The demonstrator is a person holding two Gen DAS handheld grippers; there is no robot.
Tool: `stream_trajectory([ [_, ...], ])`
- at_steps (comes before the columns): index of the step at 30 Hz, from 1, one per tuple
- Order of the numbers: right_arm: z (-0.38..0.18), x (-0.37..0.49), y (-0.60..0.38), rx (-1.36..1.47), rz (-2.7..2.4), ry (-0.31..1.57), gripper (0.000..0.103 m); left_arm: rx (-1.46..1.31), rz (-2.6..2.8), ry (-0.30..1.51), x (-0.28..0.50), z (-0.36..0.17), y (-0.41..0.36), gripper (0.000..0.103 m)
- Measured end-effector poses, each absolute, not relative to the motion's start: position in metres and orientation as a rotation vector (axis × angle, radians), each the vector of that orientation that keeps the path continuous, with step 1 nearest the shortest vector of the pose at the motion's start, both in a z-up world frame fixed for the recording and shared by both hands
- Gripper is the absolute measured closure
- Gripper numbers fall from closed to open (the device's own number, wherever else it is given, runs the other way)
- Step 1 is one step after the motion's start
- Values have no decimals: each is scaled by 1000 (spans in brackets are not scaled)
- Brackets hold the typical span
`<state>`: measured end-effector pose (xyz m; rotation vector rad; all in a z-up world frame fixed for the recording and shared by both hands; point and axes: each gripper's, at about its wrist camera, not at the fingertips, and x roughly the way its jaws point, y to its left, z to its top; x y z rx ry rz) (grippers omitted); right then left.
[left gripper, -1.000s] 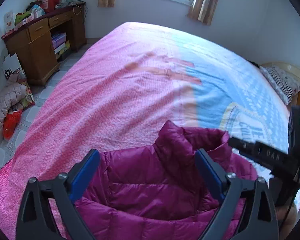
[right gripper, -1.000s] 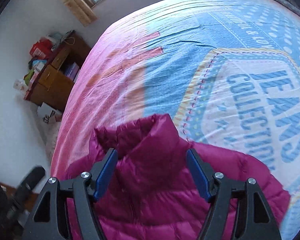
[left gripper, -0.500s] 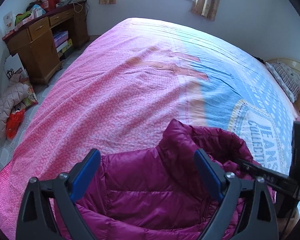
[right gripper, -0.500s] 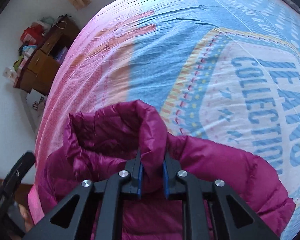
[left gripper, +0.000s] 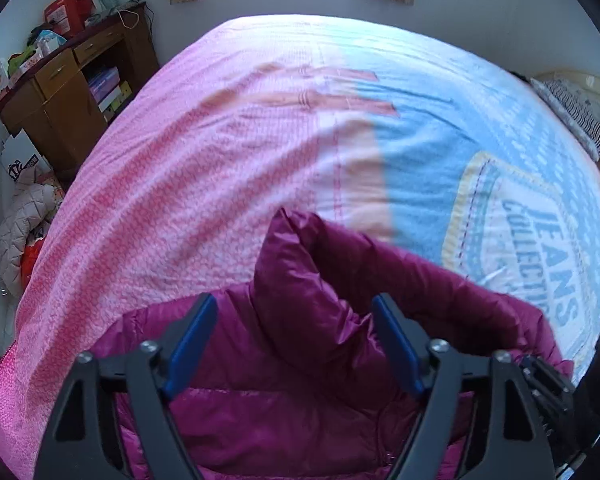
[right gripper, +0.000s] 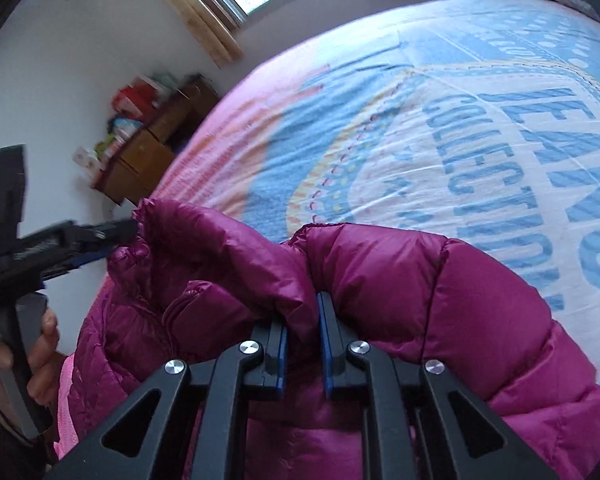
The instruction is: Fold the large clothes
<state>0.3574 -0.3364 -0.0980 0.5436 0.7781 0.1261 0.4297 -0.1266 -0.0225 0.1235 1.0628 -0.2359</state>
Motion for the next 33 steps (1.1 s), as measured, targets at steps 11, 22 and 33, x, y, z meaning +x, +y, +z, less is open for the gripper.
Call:
stream_trajectory([
  [11,-99,349,-343,562,136,763,91,153,-247,1067,395,-31,-74,71],
  [22,-100,348,-345,562,134,761,91,-74,-247,1003,402,-17,-32,63],
  [33,-99,345,-349,574,137,744,89,43,-213,1035,403,-66,-65,83],
])
